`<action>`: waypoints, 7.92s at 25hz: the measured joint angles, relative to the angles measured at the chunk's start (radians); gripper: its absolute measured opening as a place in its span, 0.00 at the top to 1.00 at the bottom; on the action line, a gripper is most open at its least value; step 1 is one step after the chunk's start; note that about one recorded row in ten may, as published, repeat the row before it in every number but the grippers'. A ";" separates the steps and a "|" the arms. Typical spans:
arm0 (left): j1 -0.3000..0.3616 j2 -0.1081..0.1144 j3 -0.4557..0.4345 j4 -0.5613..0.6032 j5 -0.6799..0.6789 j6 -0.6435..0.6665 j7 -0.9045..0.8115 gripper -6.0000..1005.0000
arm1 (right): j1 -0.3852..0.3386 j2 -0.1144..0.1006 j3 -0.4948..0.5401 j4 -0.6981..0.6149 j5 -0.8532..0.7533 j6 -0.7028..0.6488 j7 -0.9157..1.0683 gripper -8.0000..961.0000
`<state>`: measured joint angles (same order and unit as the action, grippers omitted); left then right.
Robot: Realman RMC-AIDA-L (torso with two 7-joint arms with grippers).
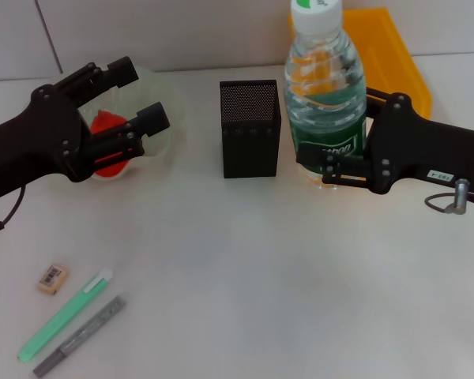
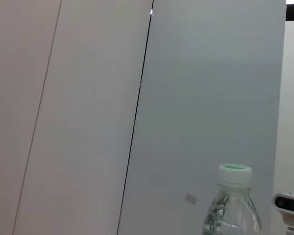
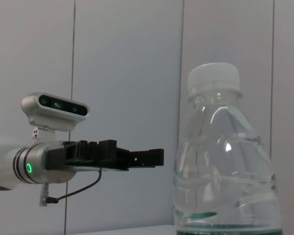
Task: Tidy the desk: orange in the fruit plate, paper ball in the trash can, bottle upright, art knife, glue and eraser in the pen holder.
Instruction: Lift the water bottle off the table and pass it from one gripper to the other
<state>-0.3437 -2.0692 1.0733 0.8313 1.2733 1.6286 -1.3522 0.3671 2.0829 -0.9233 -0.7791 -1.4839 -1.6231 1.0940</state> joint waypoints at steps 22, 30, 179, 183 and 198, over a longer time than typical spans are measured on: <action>-0.058 -0.002 0.002 -0.068 -0.026 0.003 0.030 0.15 | 0.101 0.005 -0.051 0.144 0.007 0.091 -0.048 0.21; -0.100 -0.004 0.004 -0.105 -0.028 -0.004 0.030 0.15 | 0.130 0.005 -0.057 0.156 0.008 0.105 -0.048 0.21; -0.182 -0.010 0.187 -0.165 -0.234 -0.130 0.143 0.56 | 0.171 0.006 -0.146 0.165 0.037 0.155 -0.040 0.21; -0.184 -0.010 0.188 -0.165 -0.234 -0.126 0.145 0.56 | 0.171 0.006 -0.146 0.166 0.037 0.155 -0.040 0.21; -0.188 -0.010 0.220 -0.160 -0.255 -0.125 0.160 0.56 | 0.171 0.006 -0.145 0.171 0.059 0.176 -0.038 0.20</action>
<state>-0.5321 -2.0795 1.2935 0.6718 1.0188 1.5031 -1.1923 0.5381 2.0893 -1.0686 -0.6085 -1.4254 -1.4471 1.0557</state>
